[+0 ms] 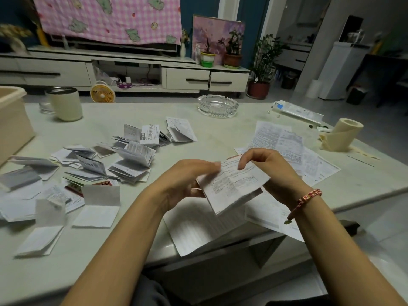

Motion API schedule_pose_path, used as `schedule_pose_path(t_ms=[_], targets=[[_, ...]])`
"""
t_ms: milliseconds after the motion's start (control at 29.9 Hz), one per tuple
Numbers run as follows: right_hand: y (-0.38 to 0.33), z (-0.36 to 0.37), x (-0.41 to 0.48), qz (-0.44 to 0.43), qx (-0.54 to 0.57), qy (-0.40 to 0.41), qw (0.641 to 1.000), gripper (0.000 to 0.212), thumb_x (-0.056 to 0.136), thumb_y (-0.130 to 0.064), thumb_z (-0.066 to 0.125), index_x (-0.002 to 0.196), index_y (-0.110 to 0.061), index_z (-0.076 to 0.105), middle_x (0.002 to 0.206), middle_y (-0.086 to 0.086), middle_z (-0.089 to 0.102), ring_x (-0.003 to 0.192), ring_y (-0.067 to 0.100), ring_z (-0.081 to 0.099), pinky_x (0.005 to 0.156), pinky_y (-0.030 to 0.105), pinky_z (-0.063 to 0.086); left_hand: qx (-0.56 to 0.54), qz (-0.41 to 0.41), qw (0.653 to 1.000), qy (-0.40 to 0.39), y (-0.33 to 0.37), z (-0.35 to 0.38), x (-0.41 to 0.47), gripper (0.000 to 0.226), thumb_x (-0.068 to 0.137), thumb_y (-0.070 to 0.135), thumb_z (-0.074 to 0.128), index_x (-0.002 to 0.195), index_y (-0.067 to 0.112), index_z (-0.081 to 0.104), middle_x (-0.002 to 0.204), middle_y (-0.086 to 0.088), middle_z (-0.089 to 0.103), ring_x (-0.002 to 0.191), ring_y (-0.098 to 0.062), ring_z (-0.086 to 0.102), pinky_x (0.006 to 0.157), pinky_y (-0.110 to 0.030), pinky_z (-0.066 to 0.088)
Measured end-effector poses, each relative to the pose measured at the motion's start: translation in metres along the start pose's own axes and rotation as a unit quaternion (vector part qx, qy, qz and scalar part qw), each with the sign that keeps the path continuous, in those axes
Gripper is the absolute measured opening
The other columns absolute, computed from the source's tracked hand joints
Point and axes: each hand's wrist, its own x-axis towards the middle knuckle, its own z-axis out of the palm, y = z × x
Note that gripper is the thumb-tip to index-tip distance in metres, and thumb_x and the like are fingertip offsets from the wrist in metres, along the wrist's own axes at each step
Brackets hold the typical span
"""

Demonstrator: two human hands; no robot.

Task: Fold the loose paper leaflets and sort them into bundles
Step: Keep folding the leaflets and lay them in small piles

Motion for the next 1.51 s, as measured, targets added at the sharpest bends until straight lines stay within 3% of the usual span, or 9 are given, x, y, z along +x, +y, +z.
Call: schedule_pose_path(t_ms=[167, 335, 435, 569, 669, 870, 1004, 1238, 1506], targets=[[-0.001, 0.001, 0.002, 0.020, -0.013, 0.019, 1.000, 0.032, 0.090, 0.007, 0.041, 0.070, -0.005, 0.064, 0.086, 0.010, 0.066, 0.072, 0.016, 0.060, 0.048, 0.015, 0.046, 0.036, 0.019, 0.999, 0.018, -0.002, 0.003, 0.001, 0.008, 0.086, 0.012, 0.064, 0.091, 0.009, 0.070, 0.081, -0.002, 0.069, 0.070, -0.010, 0.064, 0.060, -0.021, 0.054], [0.002, 0.000, 0.007, -0.026, -0.083, 0.122, 0.989, 0.029, 0.087, 0.006, 0.046, 0.080, -0.014, 0.066, 0.088, -0.001, 0.068, 0.085, 0.013, 0.061, 0.074, 0.019, 0.048, 0.026, 0.053, 0.994, 0.088, -0.005, 0.000, 0.003, 0.005, 0.087, 0.013, 0.064, 0.086, 0.012, 0.069, 0.079, 0.000, 0.068, 0.069, -0.008, 0.064, 0.062, -0.023, 0.055], [-0.001, 0.007, 0.001, -0.073, -0.141, 0.076, 0.984, 0.012, 0.088, -0.007, 0.059, 0.095, -0.014, 0.065, 0.098, -0.005, 0.067, 0.093, 0.007, 0.060, 0.080, 0.016, 0.046, 0.005, 0.084, 0.991, 0.101, -0.005, 0.002, 0.004, 0.006, 0.087, 0.012, 0.063, 0.085, 0.012, 0.069, 0.077, 0.002, 0.068, 0.068, -0.006, 0.063, 0.063, -0.021, 0.055], [0.006, 0.021, -0.002, -0.048, -0.239, -0.024, 0.970, 0.040, 0.086, -0.026, 0.064, 0.124, -0.017, 0.054, 0.114, -0.004, 0.059, 0.104, 0.008, 0.056, 0.089, 0.022, 0.046, -0.006, 0.136, 0.985, 0.106, -0.005, 0.006, 0.004, 0.008, 0.086, 0.012, 0.064, 0.082, 0.014, 0.071, 0.076, 0.003, 0.070, 0.074, -0.007, 0.062, 0.079, -0.022, 0.049], [0.012, 0.034, -0.004, -0.046, -0.238, -0.054, 0.969, 0.029, 0.091, -0.019, 0.057, 0.119, -0.012, 0.055, 0.109, 0.003, 0.061, 0.096, 0.016, 0.059, 0.081, 0.027, 0.047, -0.009, 0.152, 0.983, 0.102, -0.005, 0.007, 0.003, 0.006, 0.084, 0.015, 0.066, 0.081, 0.013, 0.071, 0.079, -0.001, 0.070, 0.079, -0.011, 0.062, 0.084, -0.026, 0.048], [0.010, 0.040, -0.002, 0.049, -0.027, -0.124, 0.991, 0.019, 0.097, -0.005, 0.044, 0.110, 0.000, 0.057, 0.087, 0.019, 0.067, 0.053, 0.019, 0.060, 0.047, 0.023, 0.050, -0.017, 0.169, 0.969, 0.177, -0.007, 0.004, 0.008, 0.023, 0.083, 0.010, 0.067, 0.103, 0.013, 0.057, 0.078, -0.004, 0.064, 0.063, -0.005, 0.061, 0.053, -0.014, 0.050], [0.011, 0.043, 0.000, 0.079, -0.004, -0.161, 0.984, 0.011, 0.095, -0.004, 0.047, 0.097, -0.003, 0.058, 0.082, 0.017, 0.067, 0.045, 0.014, 0.050, 0.043, 0.019, 0.039, 0.054, 0.188, 0.965, 0.174, -0.009, 0.003, 0.008, 0.016, 0.089, 0.022, 0.061, 0.078, 0.013, 0.068, 0.070, 0.000, 0.065, 0.057, 0.000, 0.058, 0.056, -0.014, 0.046], [0.010, 0.047, 0.007, 0.091, 0.007, -0.082, 0.992, 0.023, 0.098, -0.021, 0.047, 0.090, -0.004, 0.059, 0.076, 0.015, 0.061, 0.043, 0.014, 0.057, 0.039, 0.018, 0.042, 0.061, 0.194, 0.931, 0.302, -0.015, -0.005, 0.025, 0.028, 0.091, 0.023, 0.060, 0.064, 0.013, 0.061, 0.061, 0.001, 0.057, 0.060, -0.011, 0.048, 0.061, -0.025, 0.040], [0.020, 0.054, 0.024, 0.053, 0.019, 0.051, 0.997, 0.010, 0.088, -0.004, 0.060, 0.081, 0.001, 0.055, 0.058, 0.008, 0.053, 0.040, 0.008, 0.054, 0.043, 0.017, 0.045, 0.015, 0.186, 0.913, 0.364, -0.022, -0.022, 0.037, 0.025, 0.090, 0.026, 0.061, 0.068, 0.014, 0.063, 0.070, -0.008, 0.058, 0.068, -0.017, 0.049, 0.066, -0.029, 0.042]])
